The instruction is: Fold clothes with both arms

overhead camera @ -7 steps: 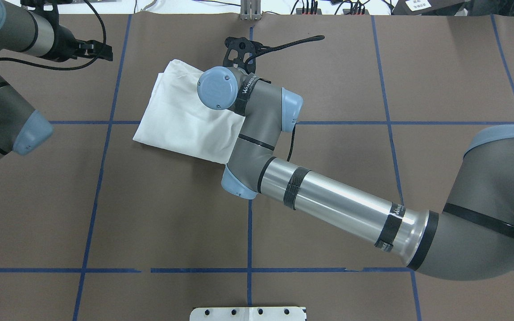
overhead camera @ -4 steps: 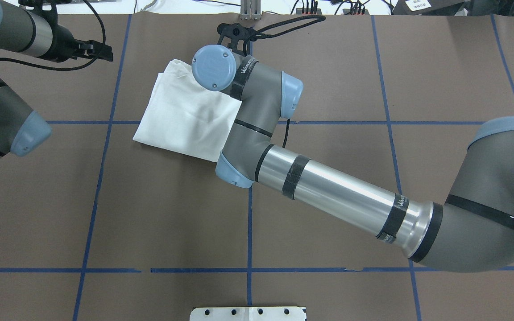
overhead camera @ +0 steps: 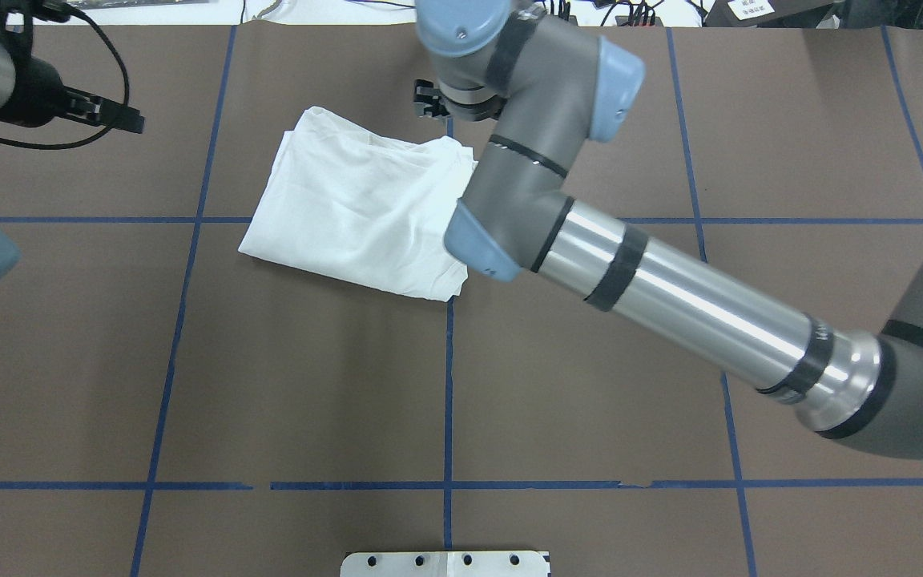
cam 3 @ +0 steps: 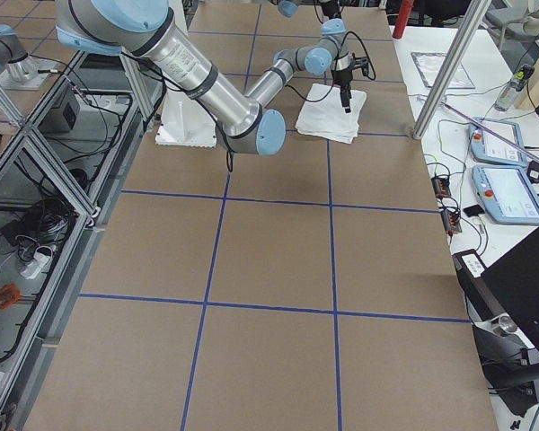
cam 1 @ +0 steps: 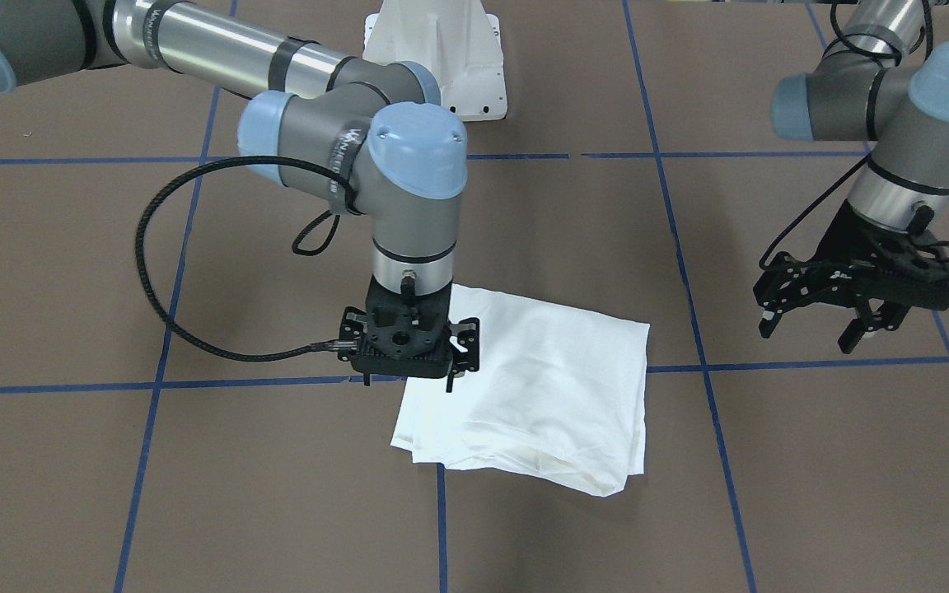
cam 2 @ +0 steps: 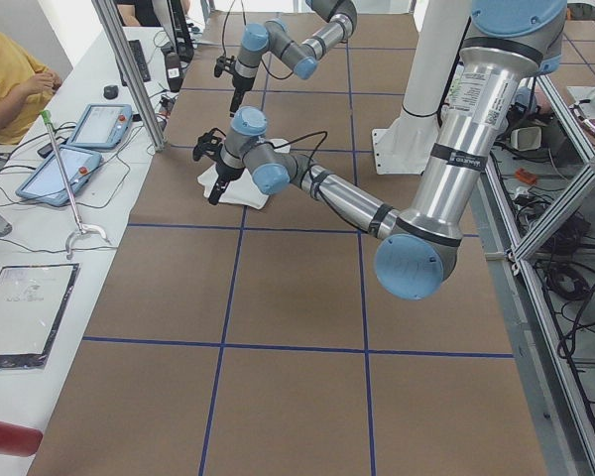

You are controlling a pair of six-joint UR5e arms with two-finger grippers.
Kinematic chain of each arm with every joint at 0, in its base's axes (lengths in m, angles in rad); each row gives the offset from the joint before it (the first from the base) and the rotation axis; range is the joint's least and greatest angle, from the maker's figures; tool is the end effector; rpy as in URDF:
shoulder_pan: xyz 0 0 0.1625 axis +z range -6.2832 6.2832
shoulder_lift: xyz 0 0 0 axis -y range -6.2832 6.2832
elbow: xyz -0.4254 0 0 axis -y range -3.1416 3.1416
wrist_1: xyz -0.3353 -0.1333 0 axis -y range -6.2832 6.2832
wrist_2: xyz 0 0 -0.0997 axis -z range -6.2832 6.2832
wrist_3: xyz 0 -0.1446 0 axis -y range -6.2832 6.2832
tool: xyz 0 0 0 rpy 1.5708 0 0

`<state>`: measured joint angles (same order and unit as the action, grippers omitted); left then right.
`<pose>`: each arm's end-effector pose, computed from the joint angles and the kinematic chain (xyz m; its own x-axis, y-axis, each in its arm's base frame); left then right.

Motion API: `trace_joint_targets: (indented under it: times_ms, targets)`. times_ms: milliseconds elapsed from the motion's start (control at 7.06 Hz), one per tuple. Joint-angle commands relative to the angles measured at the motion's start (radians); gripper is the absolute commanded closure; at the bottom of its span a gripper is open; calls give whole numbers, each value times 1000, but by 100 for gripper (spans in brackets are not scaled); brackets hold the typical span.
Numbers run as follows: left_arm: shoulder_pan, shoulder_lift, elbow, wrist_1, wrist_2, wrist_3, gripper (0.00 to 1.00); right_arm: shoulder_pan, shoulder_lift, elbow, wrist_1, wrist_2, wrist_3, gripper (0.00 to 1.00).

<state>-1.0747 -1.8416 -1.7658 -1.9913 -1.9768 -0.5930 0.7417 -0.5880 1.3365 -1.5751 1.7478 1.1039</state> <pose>0.2088 -0.5458 0.4286 0.7174 0.2750 -0.6400 0.1206 0.8559 0.5029 -0.4944 -0.5993 0.2075 0.7441 0.0808 0.6632 -0.2711 0.9438 0.1892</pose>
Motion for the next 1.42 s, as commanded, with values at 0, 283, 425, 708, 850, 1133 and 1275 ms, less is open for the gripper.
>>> trace_joint_targets:
  times_ms: [0, 283, 425, 708, 850, 1133, 1275]
  targets:
    - [-176, 79, -66, 141, -74, 324, 0, 182, -285, 262, -40, 234, -305, 0]
    - [-370, 189, -26, 189, -190, 585, 0, 388, -544, 308, -28, 359, -792, 0]
    - [-382, 267, -14, 193, -198, 578, 0, 489, -634, 303, -37, 419, -958, 0]
    - [-454, 306, 131, 183, -197, 587, 0, 638, -885, 317, -23, 472, -1204, 0]
    - [-467, 318, 159, 204, -198, 587, 0, 738, -970, 313, -22, 473, -1293, 0]
    - [-468, 435, 145, 204, -315, 585, 0, 860, -1094, 342, -20, 519, -1339, 0]
    - [-468, 443, 126, 233, -391, 584, 0, 880, -1118, 342, -20, 521, -1342, 0]
